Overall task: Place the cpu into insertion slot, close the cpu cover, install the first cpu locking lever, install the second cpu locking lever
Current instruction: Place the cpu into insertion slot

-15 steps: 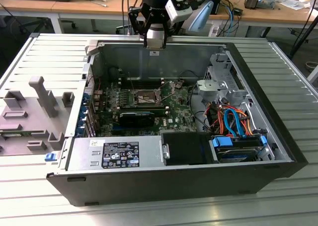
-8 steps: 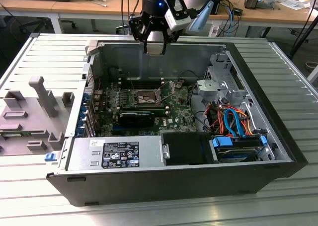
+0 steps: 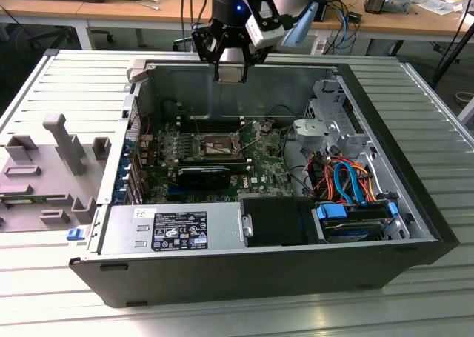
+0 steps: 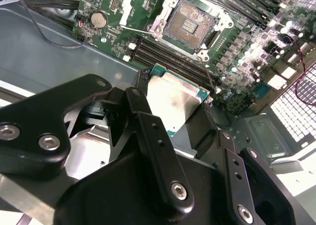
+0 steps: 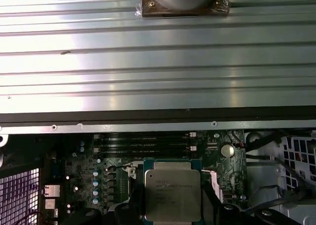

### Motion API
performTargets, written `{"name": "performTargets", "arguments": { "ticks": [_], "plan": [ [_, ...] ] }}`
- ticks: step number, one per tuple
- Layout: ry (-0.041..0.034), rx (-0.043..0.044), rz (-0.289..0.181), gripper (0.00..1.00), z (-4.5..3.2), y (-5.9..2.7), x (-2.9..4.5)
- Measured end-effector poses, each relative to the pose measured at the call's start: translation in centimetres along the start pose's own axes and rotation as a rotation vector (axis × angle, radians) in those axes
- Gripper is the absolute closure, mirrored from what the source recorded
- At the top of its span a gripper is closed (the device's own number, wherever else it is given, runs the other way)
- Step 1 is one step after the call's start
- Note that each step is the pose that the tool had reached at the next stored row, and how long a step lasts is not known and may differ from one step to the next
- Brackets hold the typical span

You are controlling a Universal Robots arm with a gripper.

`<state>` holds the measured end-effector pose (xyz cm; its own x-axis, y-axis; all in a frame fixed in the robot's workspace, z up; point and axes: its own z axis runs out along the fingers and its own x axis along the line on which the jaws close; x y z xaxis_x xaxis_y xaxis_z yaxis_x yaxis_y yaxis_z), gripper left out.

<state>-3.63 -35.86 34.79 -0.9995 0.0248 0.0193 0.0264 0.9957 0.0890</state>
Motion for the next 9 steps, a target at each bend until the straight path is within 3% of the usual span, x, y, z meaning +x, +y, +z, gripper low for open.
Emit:
{"name": "performTargets", "arguments": {
  "ticks": [9],
  "plan": [
    [0.0,0.0,0.0,0.45,0.17,-0.28,-0.01]
  ]
}}
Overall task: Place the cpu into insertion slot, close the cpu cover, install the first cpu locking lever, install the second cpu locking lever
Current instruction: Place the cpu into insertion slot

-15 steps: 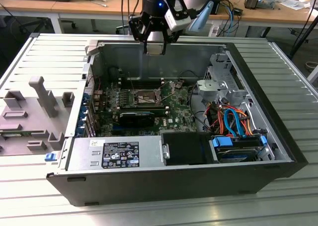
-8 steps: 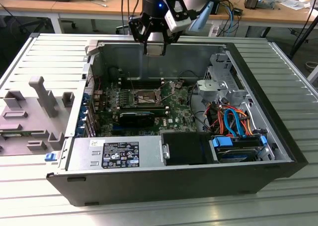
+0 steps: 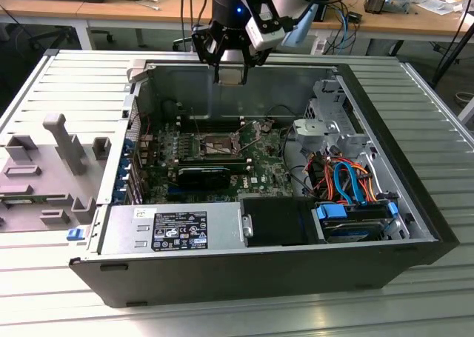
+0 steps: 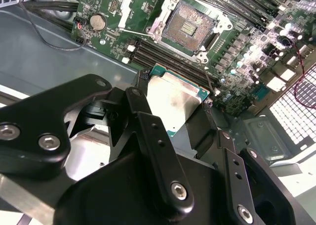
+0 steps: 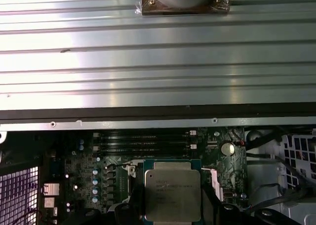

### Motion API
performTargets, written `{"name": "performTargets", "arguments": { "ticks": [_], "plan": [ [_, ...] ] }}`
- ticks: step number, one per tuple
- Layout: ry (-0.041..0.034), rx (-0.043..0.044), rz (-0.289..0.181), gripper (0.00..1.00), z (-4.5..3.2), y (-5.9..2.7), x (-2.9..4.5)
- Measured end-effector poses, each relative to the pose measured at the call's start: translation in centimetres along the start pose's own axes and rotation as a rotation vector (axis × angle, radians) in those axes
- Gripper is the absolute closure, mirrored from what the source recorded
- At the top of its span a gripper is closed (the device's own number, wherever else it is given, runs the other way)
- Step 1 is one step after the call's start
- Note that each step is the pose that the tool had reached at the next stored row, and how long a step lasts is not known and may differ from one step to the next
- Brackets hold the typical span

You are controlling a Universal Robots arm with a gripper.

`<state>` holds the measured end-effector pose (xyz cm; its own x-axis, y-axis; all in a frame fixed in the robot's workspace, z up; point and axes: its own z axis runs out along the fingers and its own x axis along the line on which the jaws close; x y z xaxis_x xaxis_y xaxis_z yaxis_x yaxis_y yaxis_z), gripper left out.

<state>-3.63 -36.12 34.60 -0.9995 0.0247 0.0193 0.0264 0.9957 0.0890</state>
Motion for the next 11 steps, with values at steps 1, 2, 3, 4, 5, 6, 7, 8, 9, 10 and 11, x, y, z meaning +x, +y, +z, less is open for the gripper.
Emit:
{"name": "performTargets", "arguments": {
  "ticks": [1,2,3,4,5,6,7,8,9,10,11],
  "plan": [
    [0.0,0.0,0.0,0.45,0.01,-0.02,0.0],
    [0.0,0.0,0.0,0.45,0.02,-0.03,0.0],
    [0.0,-0.0001,0.0,0.45,0.02,-0.05,0.0],
    [0.0,0.0,0.0,0.45,0.02,-0.06,0.0],
    [0.0,0.0,0.0,0.45,0.03,-0.07,0.0],
    [0.0,0.0,0.0,0.45,0.04,-0.1,0.0],
    [0.0,-0.0001,0.0,0.45,0.04,-0.11,0.0],
    [0.0,0.0,0.0,0.45,0.05,-0.12,0.0],
    [0.0,0.0,0.0,0.45,0.05,-0.13,-0.01],
    [0.0,0.0,0.0,0.45,0.05,-0.14,0.0],
    [0.0,-0.0001,0.0,0.45,0.06,-0.16,0.0]
  ]
}}
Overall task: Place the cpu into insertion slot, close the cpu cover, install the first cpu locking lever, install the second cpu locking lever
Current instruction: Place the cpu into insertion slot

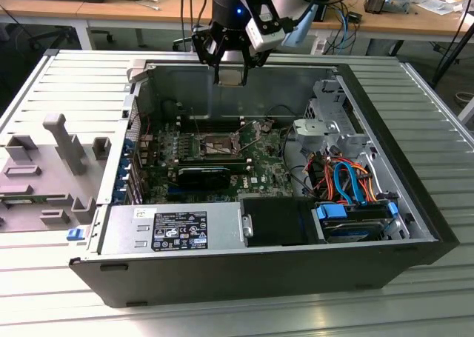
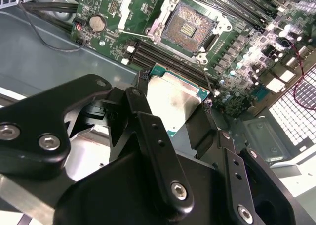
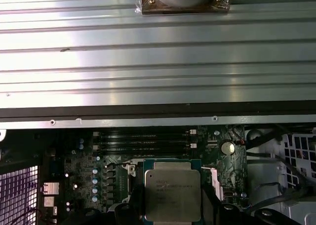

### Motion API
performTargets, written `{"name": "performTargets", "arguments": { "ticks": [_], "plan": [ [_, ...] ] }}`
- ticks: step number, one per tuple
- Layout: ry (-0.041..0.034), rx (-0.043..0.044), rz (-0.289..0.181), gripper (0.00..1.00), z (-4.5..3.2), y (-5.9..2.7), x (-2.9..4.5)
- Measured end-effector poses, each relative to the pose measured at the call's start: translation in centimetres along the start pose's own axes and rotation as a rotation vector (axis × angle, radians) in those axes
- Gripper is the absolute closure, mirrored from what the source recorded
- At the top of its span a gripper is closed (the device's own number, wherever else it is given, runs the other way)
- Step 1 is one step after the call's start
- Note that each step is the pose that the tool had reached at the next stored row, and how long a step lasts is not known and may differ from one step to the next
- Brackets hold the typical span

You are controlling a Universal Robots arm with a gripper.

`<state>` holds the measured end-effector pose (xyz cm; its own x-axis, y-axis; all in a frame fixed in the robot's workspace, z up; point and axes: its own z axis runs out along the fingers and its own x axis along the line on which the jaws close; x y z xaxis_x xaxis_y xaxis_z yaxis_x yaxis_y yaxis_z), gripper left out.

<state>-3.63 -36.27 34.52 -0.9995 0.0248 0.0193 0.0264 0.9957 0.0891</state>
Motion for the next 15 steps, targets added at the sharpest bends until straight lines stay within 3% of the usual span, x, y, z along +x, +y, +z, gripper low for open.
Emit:
{"name": "performTargets", "arguments": {
  "ticks": [15],
  "plan": [
    [0.0,0.0,0.0,0.45,0.17,-0.24,-0.01]
  ]
}}
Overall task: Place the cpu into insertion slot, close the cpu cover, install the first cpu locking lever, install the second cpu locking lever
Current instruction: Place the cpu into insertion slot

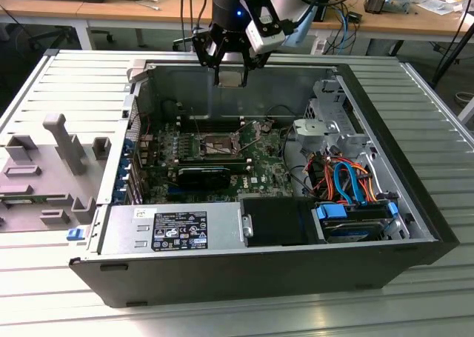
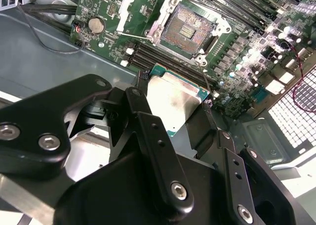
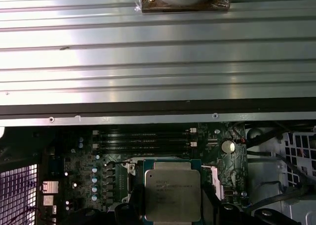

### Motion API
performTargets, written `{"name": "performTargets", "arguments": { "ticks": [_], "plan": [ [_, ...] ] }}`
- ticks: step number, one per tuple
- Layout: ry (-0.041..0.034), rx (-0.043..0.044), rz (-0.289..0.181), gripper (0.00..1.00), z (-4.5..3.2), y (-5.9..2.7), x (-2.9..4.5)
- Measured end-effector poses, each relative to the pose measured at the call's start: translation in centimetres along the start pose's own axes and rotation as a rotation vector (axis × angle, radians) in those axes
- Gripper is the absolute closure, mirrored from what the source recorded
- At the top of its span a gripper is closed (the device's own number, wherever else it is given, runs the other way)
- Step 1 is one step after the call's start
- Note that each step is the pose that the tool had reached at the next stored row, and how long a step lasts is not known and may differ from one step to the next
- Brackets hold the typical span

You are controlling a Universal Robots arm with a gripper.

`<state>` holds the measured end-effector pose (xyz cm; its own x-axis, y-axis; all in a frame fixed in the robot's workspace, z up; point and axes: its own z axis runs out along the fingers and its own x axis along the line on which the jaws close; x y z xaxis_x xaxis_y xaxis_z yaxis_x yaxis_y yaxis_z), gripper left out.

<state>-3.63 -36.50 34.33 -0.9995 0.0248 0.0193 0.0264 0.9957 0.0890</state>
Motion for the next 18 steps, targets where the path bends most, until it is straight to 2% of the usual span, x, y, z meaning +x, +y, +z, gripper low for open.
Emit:
{"name": "performTargets", "arguments": {
  "ticks": [7,18],
  "plan": [
    [0.0001,0.0001,0.0,0.45,0.4,-0.49,-0.02],
    [0.0,0.0,0.0,0.45,0.65,-0.78,-0.03]
  ]
}}
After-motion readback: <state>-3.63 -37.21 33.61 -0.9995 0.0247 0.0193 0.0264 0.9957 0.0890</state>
